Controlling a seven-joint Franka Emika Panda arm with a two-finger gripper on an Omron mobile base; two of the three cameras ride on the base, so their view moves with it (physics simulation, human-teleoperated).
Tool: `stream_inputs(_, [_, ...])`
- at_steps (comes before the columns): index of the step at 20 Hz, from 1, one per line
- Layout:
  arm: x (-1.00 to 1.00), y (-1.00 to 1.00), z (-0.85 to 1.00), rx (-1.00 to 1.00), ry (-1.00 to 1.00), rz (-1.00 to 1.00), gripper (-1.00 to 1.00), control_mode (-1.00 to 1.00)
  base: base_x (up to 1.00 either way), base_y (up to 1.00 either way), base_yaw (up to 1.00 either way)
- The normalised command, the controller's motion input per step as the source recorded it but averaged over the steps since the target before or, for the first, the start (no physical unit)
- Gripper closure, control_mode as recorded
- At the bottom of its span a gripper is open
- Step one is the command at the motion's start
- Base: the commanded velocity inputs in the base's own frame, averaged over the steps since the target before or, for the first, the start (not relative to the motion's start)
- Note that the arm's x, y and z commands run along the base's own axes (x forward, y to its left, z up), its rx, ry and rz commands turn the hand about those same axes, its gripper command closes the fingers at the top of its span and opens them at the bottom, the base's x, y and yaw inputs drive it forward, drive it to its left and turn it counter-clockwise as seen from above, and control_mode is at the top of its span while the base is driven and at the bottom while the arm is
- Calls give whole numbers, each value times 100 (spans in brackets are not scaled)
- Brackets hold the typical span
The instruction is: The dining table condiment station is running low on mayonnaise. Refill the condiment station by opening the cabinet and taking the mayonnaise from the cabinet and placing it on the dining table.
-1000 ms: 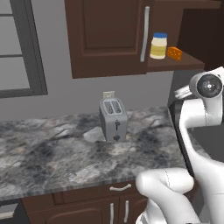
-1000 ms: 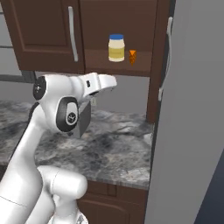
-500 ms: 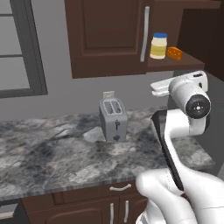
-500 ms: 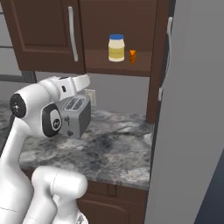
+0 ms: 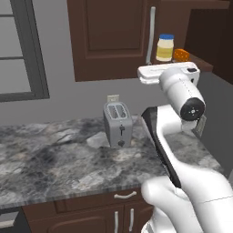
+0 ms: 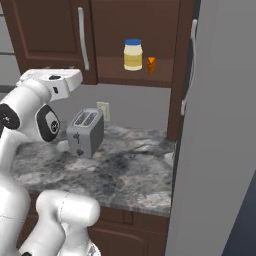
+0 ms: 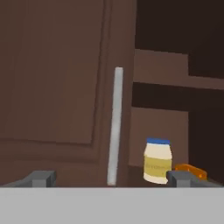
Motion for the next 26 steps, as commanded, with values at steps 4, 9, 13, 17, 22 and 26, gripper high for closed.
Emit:
stream_inputs(4, [41, -3, 63, 10, 0, 7, -100, -100, 0, 0, 0])
stream_inputs(9, [53, 0, 42, 2, 3, 0, -100, -100, 0, 0, 0])
stream_inputs(13, [64, -4, 11, 0, 1, 5, -100, -100, 0, 0, 0])
stream_inputs(17, [73, -19, -1, 2, 0, 15, -100, -100, 0, 0, 0])
stream_inputs(22, [64, -25, 0, 1, 0, 10, -100, -100, 0, 0, 0])
stream_inputs(26, [48, -25, 0, 0, -1, 5, -100, -100, 0, 0, 0])
